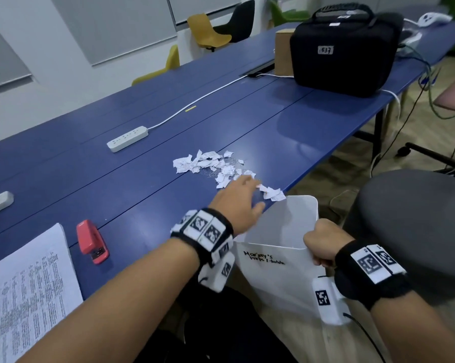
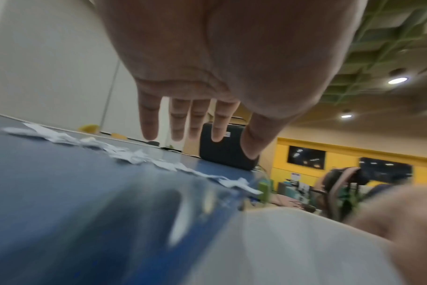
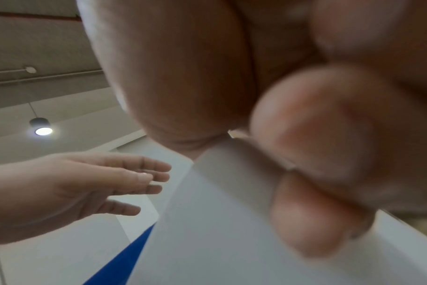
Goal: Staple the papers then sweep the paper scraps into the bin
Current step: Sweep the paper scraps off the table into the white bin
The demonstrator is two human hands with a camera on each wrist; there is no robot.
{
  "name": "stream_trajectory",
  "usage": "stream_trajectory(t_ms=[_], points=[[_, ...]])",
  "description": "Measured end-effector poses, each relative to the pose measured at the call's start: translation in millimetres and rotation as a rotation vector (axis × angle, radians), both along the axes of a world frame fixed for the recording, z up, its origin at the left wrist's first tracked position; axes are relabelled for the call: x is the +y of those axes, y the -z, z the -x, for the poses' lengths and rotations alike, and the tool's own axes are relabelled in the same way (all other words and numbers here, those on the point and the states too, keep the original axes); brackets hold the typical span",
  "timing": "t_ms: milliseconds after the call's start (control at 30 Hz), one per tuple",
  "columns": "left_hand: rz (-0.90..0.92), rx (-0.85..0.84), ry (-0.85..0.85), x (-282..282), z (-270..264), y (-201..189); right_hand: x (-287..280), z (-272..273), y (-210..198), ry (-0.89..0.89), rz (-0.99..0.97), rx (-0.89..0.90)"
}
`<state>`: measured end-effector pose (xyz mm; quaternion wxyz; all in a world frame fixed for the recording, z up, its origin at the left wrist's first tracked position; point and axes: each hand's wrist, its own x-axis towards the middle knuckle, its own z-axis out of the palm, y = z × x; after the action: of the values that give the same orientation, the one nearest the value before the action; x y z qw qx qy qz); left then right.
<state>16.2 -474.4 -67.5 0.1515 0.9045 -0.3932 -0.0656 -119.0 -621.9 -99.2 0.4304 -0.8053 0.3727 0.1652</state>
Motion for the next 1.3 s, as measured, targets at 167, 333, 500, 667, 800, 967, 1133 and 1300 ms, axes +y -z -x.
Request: stream_trajectory(t_ms=[167,333,500,667,800,967,1133,1300], points=[[-0.22,0.152,-0.138,-20,-50,8,-4,0,0,0.019,0.012,0.009],[-0.281,0.14,0.039,-27,-30,18,-16,0,-1,0.051,0.03,0.003],[-0.201,0.119,0.248,-23,12,20,-24,0,-1,0.078,0.038,-0.008],[0.063,0.121,0.274,-20,28,15,-21,1,-1,0.074,0.017,-0.005],[0.112,0.029,0.125,-20,5,7,-18,0,1,0.052,0.017,0.002],[-0.2,0.036,-0.293,-5,-61,12,-15,-2,2,0.036,0.013,0.013],[-0.418,0.156,-0.201,8,-71,22,-16,-4,2,0.036,0.012,0.035],[-0.406,0.141,0.098,-2,-22,15,-17,-5,2,0.05,0.015,0.012]])
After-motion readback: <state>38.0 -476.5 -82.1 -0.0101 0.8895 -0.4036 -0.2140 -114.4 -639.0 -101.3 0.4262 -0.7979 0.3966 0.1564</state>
